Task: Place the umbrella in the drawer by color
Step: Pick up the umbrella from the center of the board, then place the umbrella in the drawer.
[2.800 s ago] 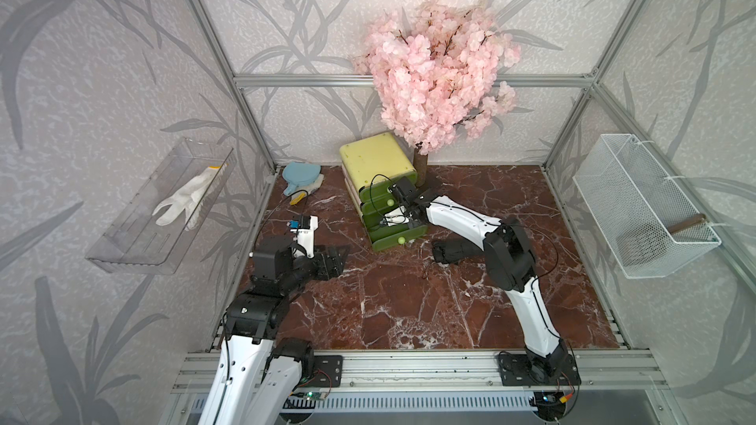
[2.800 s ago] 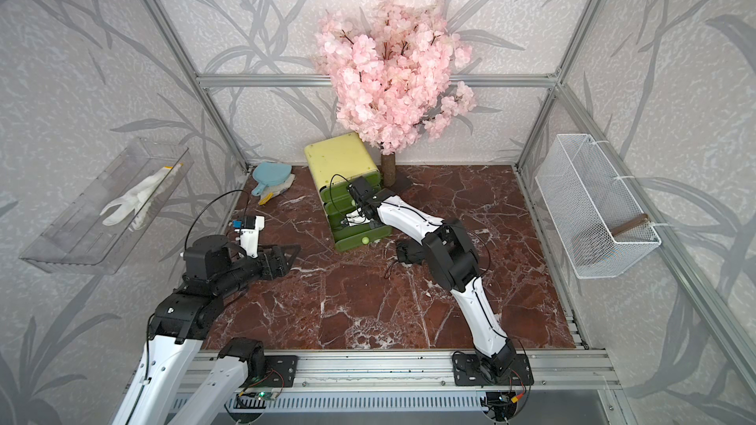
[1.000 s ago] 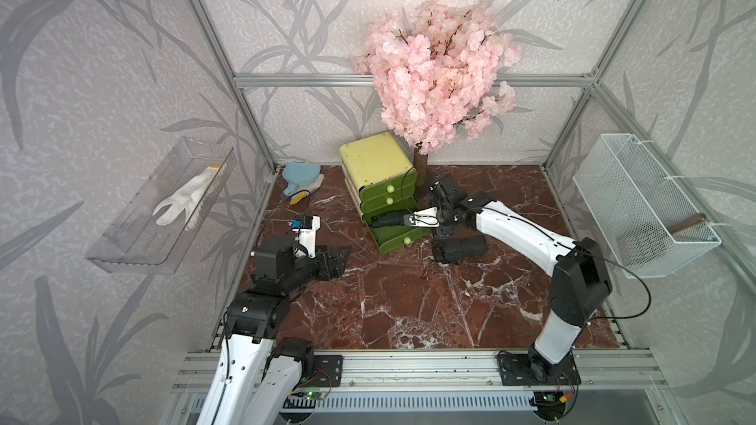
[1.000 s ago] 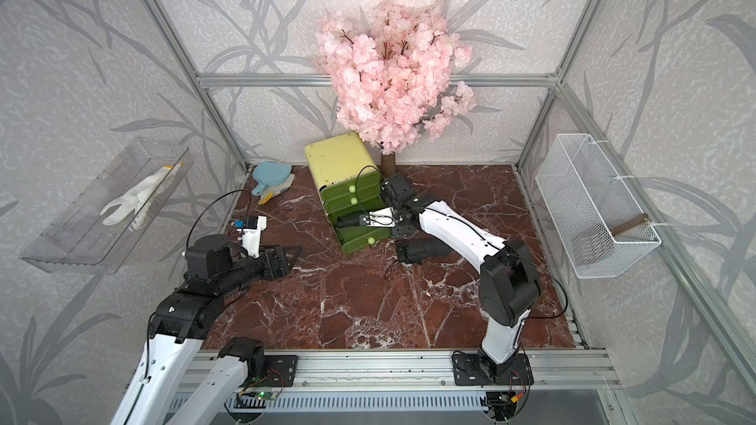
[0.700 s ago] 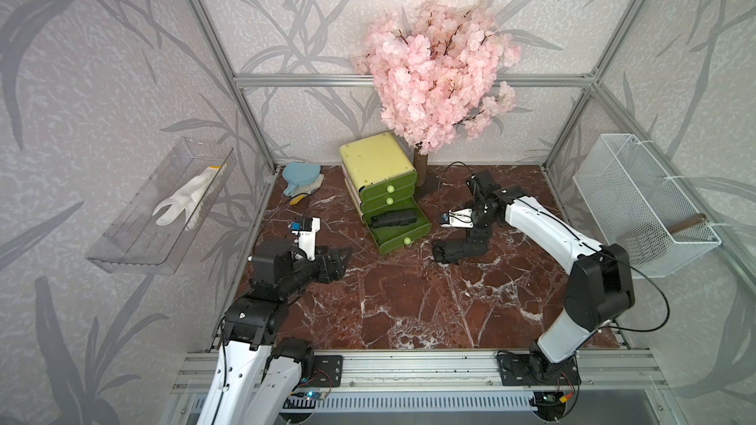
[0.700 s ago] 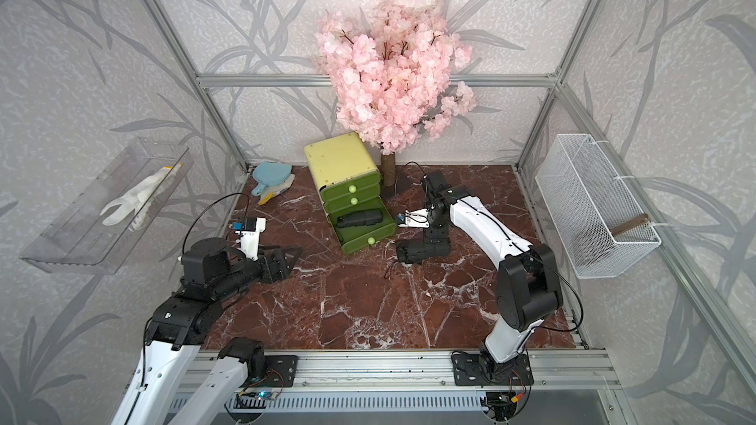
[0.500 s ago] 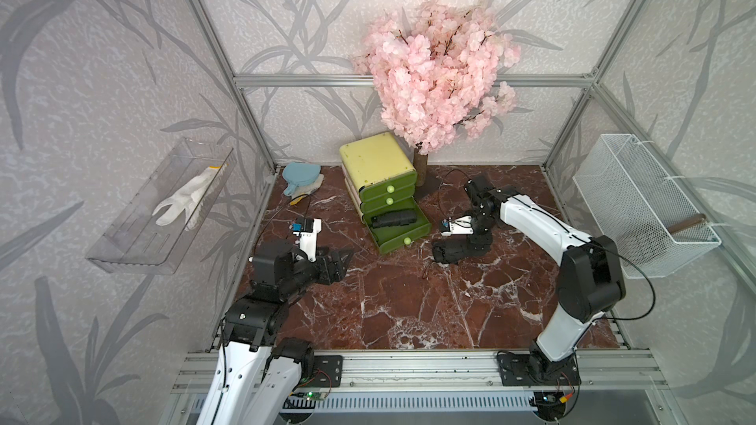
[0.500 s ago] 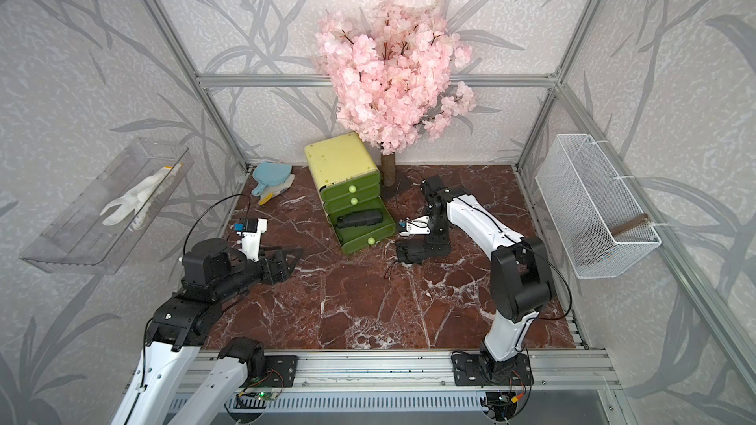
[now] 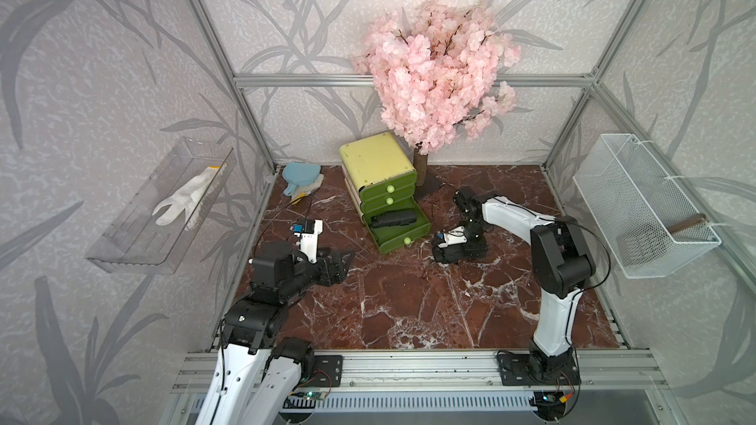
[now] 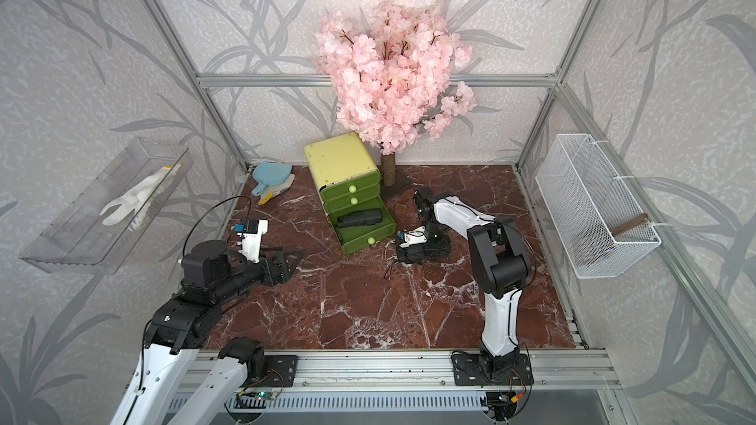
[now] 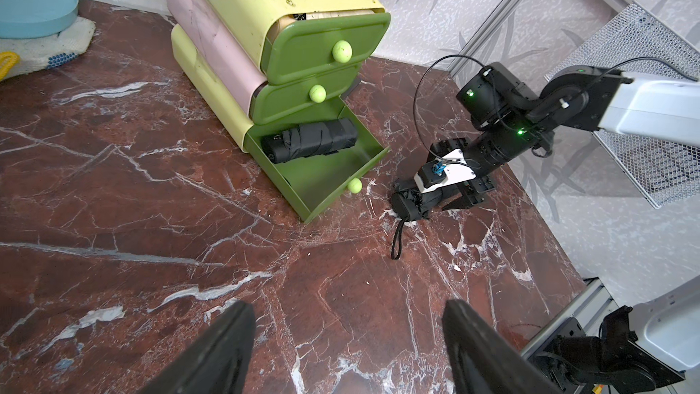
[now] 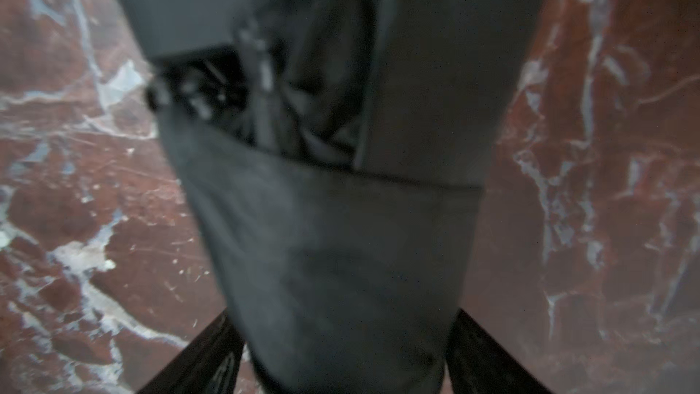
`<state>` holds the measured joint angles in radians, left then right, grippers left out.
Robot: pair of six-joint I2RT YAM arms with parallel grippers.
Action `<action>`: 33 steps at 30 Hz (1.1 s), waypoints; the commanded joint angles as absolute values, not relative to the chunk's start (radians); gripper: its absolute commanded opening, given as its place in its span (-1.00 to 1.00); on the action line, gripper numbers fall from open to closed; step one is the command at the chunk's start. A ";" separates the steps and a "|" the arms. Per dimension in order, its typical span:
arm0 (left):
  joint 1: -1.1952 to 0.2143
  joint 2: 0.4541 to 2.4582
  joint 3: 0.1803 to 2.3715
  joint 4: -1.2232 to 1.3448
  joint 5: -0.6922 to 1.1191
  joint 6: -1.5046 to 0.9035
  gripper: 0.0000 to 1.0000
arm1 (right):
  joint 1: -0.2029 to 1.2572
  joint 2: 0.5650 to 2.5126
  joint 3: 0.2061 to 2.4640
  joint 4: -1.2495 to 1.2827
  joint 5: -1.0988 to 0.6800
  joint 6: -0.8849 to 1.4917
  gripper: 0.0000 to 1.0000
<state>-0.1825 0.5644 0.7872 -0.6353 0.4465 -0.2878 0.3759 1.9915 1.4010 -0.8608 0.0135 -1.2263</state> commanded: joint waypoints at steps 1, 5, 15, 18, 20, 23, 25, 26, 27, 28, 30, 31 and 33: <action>-0.187 0.558 0.780 -0.627 0.450 -0.276 0.64 | 0.376 2.022 1.410 -0.815 0.055 -1.252 0.63; -0.189 0.559 0.780 -0.628 0.448 -0.275 0.64 | 0.375 2.011 1.388 -0.789 0.026 -1.262 0.36; -0.190 0.563 0.781 -0.630 0.440 -0.276 0.64 | 0.370 1.815 1.285 -0.625 0.101 -1.261 -0.43; -0.192 0.561 0.780 -0.629 0.438 -0.276 0.64 | 0.395 1.724 1.257 -0.532 0.182 -1.315 -0.49; -0.192 0.558 0.780 -0.631 0.434 -0.276 0.64 | 0.439 1.674 1.232 -0.443 0.282 -1.374 -0.50; -0.192 0.555 0.780 -0.633 0.426 -0.276 0.64 | 0.511 1.671 1.286 -0.401 0.430 -1.417 -0.51; -0.192 0.553 0.782 -0.634 0.425 -0.276 0.64 | 0.563 1.698 1.331 -0.358 0.550 -1.467 -0.51; -0.192 0.552 0.781 -0.635 0.424 -0.276 0.64 | 0.584 1.724 1.347 -0.332 0.601 -1.490 -0.51; -0.192 0.551 0.782 -0.634 0.423 -0.276 0.64 | 0.608 1.754 1.372 -0.307 0.656 -1.515 -0.51; -0.192 0.551 0.781 -0.635 0.423 -0.276 0.64 | 0.630 1.784 1.406 -0.304 0.701 -1.524 -0.51; -0.193 0.550 0.782 -0.636 0.423 -0.276 0.64 | 0.664 1.839 1.469 -0.298 0.783 -1.548 -0.51; -0.193 0.548 0.782 -0.636 0.421 -0.276 0.64 | 0.677 1.869 1.496 -0.286 0.823 -1.566 -0.51; -0.194 0.547 0.782 -0.636 0.421 -0.276 0.64 | 0.694 1.917 1.529 -0.251 0.885 -1.614 -0.51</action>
